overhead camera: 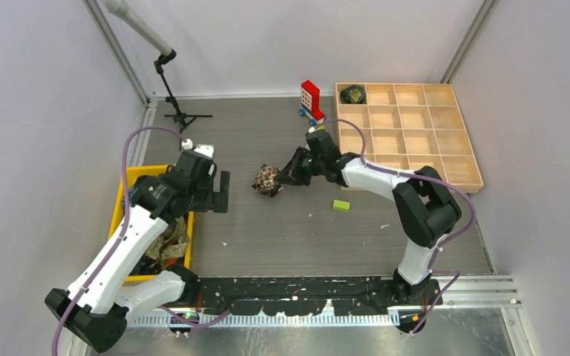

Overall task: Roll the ties
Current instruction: Pick up the tie at the center of the board, then place the tie in the storage box.

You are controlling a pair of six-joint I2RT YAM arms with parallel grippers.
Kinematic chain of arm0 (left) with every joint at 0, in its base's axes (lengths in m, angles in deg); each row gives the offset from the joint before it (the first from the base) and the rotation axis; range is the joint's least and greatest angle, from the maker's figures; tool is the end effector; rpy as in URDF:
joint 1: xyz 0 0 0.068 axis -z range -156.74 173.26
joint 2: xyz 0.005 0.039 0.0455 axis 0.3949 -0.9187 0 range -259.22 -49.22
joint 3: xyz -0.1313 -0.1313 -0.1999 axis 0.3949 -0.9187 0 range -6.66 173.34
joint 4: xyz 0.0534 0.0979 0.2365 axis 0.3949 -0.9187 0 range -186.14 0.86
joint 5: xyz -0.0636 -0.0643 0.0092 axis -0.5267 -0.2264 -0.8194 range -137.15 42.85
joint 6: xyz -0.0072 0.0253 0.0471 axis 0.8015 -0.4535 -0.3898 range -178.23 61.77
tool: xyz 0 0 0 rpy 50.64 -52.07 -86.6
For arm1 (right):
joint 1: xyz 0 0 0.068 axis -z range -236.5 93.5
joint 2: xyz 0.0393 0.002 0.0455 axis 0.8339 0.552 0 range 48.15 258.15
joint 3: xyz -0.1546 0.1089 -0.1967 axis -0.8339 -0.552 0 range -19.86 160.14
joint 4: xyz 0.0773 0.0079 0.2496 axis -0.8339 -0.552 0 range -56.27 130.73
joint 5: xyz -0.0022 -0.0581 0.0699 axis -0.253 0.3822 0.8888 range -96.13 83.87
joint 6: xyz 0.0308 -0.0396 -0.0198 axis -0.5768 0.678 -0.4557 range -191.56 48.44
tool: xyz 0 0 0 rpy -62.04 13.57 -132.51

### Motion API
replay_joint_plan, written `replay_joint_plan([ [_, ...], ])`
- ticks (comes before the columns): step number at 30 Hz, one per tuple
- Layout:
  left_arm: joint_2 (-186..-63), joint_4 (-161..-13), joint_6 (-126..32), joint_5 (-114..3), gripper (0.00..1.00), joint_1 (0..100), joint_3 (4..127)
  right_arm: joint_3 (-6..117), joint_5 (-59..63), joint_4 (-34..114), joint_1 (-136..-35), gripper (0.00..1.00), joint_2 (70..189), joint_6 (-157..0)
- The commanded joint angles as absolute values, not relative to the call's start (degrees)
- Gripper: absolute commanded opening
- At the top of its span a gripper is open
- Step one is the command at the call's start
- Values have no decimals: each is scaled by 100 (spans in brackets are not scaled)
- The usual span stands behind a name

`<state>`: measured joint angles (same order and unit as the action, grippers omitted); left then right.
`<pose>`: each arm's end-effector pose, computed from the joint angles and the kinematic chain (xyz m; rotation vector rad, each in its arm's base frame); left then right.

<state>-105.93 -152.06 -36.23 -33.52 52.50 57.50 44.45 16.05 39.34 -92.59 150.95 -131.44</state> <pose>0.1540 -0.0766 0.3361 0.0652 2.4995 -0.0665 0.3069 0.2404 0.1969 0.2975 2.5491 1.2229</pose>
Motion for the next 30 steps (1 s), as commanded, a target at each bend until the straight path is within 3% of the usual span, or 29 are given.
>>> replay_joint_plan([
  [1,-10423,-15415,-3345,-2737,100,5227,5732,5018,1679,3354,-8799,0,14470,-12878],
  [12,-9759,-15008,-2956,-2501,100,5227,5195,6152,1904,2048,-7011,0,14445,-12261],
  [22,-8643,-14359,-3146,-2658,100,5227,4526,7329,1957,1563,-5734,0,15339,-11968],
  [30,-8540,-14315,-3186,-2634,100,5227,4444,8344,1715,1339,-4922,0,16153,-11847],
])
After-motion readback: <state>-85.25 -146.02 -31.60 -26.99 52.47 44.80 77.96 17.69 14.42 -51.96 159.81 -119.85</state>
